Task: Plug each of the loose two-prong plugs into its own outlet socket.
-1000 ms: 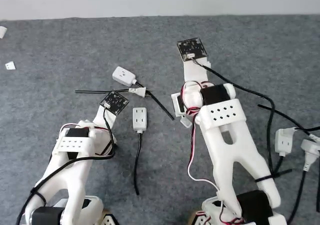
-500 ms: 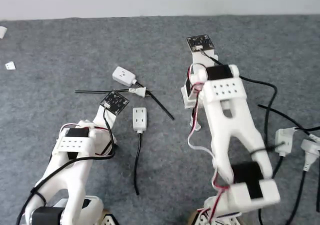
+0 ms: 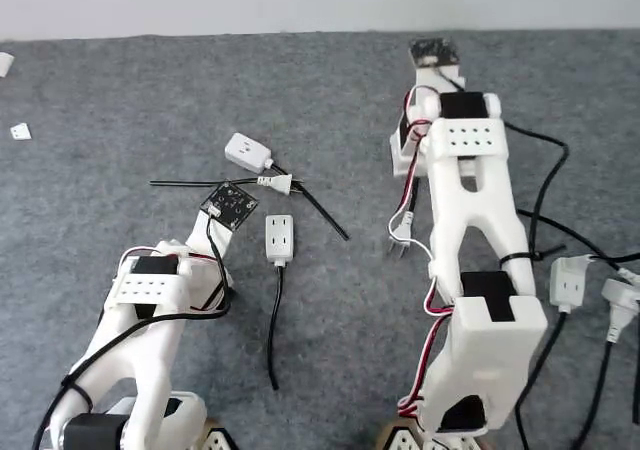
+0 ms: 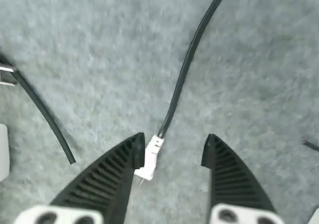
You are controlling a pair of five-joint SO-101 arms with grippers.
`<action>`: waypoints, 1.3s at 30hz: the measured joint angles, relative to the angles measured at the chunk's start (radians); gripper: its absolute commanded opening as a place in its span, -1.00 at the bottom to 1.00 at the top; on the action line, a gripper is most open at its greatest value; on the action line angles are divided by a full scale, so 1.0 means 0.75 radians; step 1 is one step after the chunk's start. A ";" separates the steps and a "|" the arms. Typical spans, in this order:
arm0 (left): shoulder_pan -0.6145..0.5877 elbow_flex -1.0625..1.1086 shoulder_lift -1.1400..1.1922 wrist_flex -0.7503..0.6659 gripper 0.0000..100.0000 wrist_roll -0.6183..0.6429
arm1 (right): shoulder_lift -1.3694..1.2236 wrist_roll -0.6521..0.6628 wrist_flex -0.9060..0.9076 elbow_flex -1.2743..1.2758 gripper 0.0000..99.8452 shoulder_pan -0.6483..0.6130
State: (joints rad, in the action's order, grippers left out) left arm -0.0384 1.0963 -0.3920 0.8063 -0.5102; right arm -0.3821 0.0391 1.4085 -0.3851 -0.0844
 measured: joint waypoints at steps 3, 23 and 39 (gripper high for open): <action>0.000 0.000 0.000 0.000 -0.58 0.000 | 0.000 -0.035 0.039 -0.035 -0.63 0.000; 0.000 0.000 0.000 0.000 -0.58 -0.039 | -0.016 -0.446 -0.068 0.340 -0.88 0.004; 0.000 0.000 0.000 0.000 -0.58 -0.039 | -0.016 -0.440 -0.252 0.440 -0.80 -0.020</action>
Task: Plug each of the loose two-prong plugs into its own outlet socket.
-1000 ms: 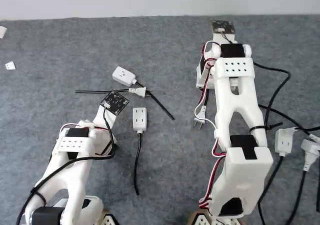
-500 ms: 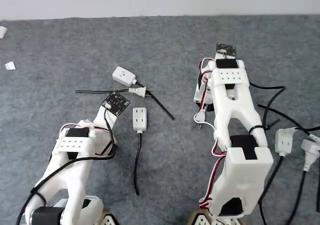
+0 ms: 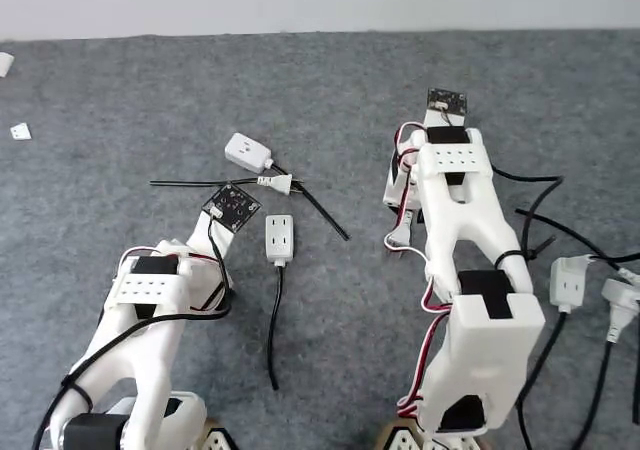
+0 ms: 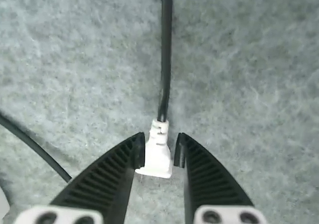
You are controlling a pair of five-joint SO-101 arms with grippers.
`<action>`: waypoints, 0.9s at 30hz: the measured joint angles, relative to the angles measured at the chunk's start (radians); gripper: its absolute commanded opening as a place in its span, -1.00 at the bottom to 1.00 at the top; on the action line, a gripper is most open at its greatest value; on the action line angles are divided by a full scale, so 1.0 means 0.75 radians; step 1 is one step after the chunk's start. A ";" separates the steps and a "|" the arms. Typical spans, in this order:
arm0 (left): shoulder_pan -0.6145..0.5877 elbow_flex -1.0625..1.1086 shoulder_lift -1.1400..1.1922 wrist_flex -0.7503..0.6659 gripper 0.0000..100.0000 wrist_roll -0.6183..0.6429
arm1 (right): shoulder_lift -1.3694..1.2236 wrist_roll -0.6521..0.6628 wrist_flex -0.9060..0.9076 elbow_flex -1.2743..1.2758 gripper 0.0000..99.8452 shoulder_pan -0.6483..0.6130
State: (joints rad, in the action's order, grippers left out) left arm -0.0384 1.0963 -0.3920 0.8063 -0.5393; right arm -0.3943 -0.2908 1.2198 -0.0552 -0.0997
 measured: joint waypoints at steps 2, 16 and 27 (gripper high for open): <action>0.000 0.000 0.000 0.000 -0.58 0.000 | 0.000 0.000 -0.027 0.016 -0.80 0.000; 0.000 0.000 0.000 0.002 -0.58 -0.002 | 0.000 0.000 -0.172 0.137 -0.81 0.002; 0.000 0.000 0.000 0.002 -0.58 -0.002 | -0.100 0.000 -0.135 0.063 -0.81 0.002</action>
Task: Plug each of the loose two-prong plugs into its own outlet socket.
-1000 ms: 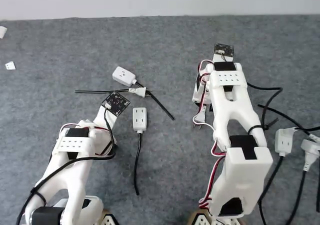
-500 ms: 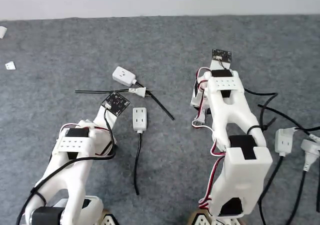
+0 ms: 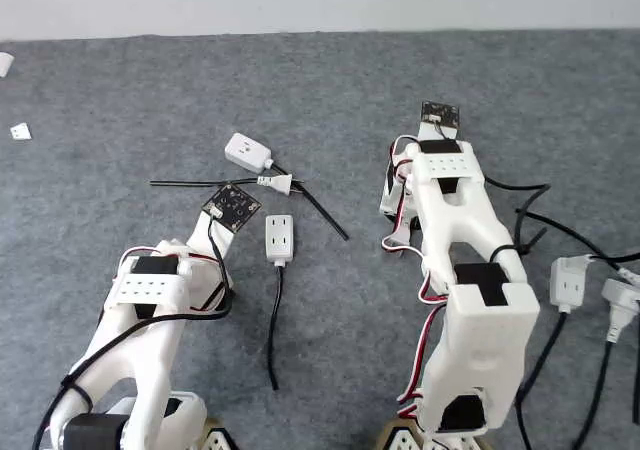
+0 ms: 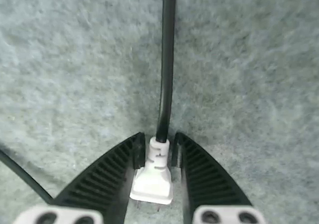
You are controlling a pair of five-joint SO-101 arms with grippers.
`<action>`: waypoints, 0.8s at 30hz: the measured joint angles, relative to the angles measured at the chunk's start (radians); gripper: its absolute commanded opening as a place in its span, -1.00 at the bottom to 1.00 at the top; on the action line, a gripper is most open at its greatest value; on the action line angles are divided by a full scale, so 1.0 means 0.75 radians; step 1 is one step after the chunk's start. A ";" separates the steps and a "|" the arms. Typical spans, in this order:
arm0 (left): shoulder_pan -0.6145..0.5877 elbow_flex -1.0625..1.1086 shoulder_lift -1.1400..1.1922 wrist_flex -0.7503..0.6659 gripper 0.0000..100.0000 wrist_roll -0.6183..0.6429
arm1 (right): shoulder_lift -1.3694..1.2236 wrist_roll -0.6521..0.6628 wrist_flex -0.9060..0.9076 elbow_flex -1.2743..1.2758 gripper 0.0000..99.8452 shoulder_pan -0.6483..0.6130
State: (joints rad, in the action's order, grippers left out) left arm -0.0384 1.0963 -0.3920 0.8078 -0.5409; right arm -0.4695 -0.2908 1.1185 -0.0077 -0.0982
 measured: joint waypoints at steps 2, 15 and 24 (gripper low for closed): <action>0.000 0.000 0.000 0.000 -0.58 0.000 | 0.000 0.000 0.002 -0.004 -0.81 0.000; 0.000 0.000 0.000 0.000 -0.58 0.000 | 0.000 0.004 0.029 -0.006 -0.81 0.000; 0.000 0.000 0.000 0.000 -0.58 0.000 | 0.000 0.004 0.039 -0.041 -0.81 0.000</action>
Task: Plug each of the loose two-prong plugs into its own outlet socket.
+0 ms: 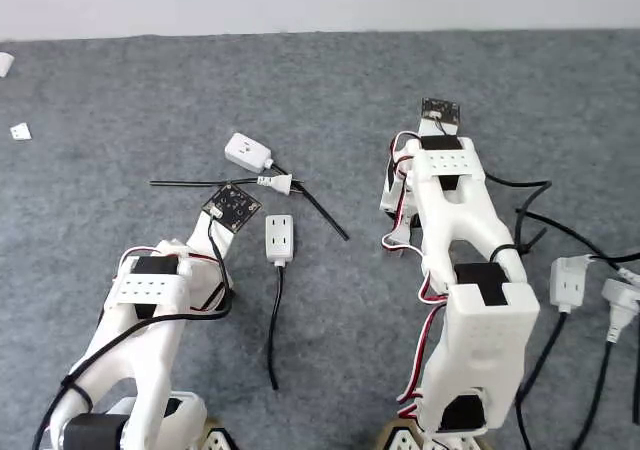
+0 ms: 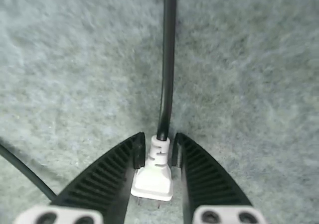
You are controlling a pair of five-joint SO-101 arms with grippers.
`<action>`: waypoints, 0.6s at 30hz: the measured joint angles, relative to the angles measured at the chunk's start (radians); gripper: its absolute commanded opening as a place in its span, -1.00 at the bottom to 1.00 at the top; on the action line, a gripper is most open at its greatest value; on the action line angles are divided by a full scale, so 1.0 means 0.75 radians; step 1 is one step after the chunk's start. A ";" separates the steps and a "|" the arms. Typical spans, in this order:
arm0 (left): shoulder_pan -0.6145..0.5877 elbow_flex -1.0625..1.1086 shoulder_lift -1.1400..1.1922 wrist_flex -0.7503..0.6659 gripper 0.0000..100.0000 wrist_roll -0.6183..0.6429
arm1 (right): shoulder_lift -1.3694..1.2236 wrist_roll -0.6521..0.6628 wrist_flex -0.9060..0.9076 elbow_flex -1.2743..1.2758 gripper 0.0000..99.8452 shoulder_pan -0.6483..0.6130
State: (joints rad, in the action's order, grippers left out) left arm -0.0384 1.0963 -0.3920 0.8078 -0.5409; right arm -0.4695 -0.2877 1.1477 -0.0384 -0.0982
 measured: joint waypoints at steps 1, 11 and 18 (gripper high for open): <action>0.000 0.000 0.000 0.000 -0.58 0.000 | 0.000 0.000 0.000 0.000 -0.81 0.000; 0.000 0.000 0.000 0.000 -0.58 0.000 | 0.000 0.000 0.000 0.000 -0.91 0.000; 0.000 0.000 0.000 0.000 -0.58 0.000 | 0.000 0.000 0.000 0.000 -0.98 0.004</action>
State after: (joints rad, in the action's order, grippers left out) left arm -0.0384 1.0963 -0.3920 0.8078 -0.5409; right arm -0.4695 -0.2877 1.1477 -0.0384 -0.0951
